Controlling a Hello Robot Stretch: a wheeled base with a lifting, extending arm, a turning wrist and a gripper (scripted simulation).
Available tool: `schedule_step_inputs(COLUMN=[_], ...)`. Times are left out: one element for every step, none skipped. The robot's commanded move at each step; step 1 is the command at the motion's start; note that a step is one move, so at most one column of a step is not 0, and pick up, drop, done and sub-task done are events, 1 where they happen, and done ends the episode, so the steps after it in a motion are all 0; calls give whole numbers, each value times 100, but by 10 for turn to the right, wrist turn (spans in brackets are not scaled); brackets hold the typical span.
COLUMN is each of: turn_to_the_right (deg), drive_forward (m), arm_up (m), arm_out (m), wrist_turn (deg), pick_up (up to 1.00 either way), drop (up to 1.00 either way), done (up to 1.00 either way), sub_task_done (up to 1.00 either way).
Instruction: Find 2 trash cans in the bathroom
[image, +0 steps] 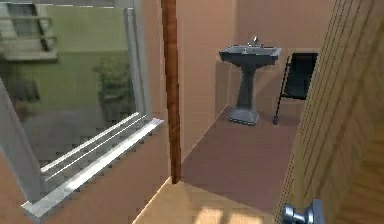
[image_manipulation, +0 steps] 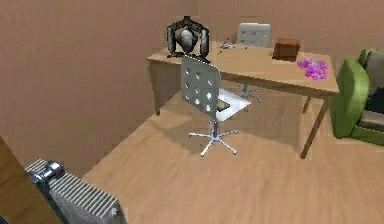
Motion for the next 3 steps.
schedule_step_inputs(turn_to_the_right=[-180, 0, 420], drive_forward=[0, 20, 0], arm_up=[0, 0, 0], arm_out=[0, 0, 0], wrist_turn=[0, 0, 0], pick_up=[0, 0, 0], drop=[0, 0, 0], done=[0, 0, 0], sub_task_done=[0, 0, 0])
